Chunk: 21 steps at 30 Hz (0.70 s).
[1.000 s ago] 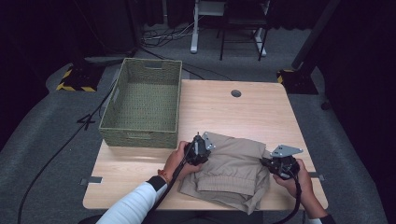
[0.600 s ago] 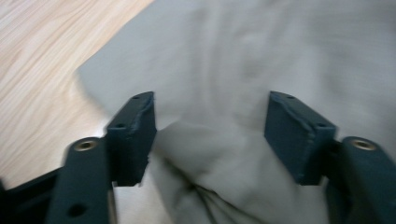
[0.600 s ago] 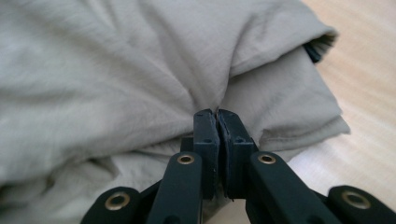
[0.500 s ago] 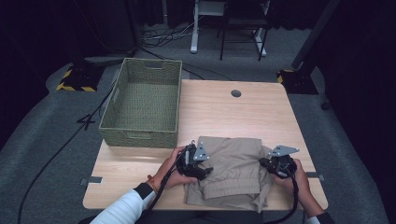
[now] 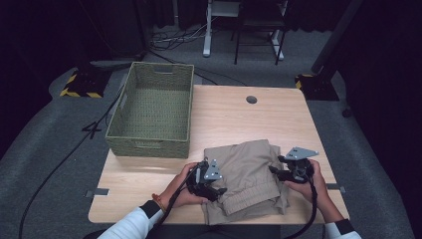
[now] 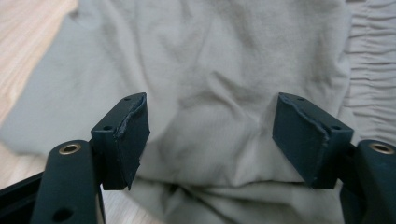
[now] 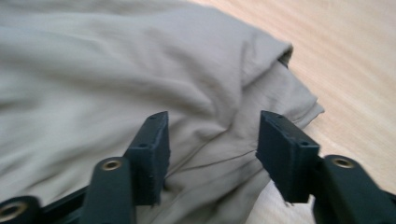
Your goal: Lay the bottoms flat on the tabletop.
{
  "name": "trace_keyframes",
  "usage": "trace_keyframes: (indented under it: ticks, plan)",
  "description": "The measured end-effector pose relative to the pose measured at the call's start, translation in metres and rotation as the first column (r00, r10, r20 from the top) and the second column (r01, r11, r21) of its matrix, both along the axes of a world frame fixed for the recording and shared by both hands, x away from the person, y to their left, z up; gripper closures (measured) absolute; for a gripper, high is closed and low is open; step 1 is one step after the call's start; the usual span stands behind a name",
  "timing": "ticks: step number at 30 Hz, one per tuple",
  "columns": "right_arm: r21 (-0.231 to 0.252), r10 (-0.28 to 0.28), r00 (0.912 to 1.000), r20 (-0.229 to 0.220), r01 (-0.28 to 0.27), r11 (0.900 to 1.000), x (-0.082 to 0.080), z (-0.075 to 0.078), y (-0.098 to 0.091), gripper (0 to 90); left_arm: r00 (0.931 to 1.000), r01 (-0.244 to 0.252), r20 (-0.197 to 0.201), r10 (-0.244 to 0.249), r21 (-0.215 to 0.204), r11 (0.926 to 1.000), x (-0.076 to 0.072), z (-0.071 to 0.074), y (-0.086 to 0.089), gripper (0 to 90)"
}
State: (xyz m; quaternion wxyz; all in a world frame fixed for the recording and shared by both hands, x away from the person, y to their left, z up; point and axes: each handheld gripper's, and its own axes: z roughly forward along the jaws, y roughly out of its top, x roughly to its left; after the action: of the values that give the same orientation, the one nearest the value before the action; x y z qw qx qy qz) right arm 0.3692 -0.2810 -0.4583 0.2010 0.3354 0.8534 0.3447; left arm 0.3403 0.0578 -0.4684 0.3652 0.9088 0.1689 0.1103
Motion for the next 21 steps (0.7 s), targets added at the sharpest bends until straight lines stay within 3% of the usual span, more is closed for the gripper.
trace_keyframes:
  ticks: [2, 6, 8, 12, 19, 21]
  plan:
    - [0.036, 0.035, 0.9994, -0.001, -0.035, 0.9987, -0.012, 0.004, -0.001, 37.4, 0.9999, -0.006, 0.010, 0.006, -0.013, 0.9999, -0.004, 0.004, 0.007, 25.8]
    - [0.028, 0.086, 0.9958, -0.030, -0.086, 0.9959, -0.032, -0.001, 0.003, 33.5, 0.9998, -0.019, -0.002, 0.019, 0.012, 0.9998, -0.010, -0.002, 0.016, 23.3]
    - [0.021, 0.088, 0.9954, -0.037, -0.088, 0.9959, -0.038, -0.005, 0.003, 33.2, 0.9993, -0.032, -0.018, 0.032, 0.027, 0.9991, -0.012, -0.010, 0.018, 23.4]
    - [0.054, 0.081, 0.9946, -0.065, -0.078, 0.9955, -0.040, -0.012, -0.001, 33.2, 0.9981, -0.046, -0.038, 0.048, 0.055, 0.9974, -0.015, -0.024, 0.019, 23.3]
    - [0.065, 0.083, 0.9931, -0.084, -0.077, 0.9949, -0.037, -0.017, -0.004, 30.7, 0.9907, -0.086, -0.107, 0.084, -0.012, 0.9962, -0.012, -0.031, 0.033, 21.9]
    - [0.072, 0.077, 0.9929, -0.090, -0.071, 0.9949, -0.036, -0.018, -0.004, 30.5, 0.9899, -0.091, -0.110, 0.089, -0.017, 0.9957, -0.011, -0.032, 0.035, 20.0]
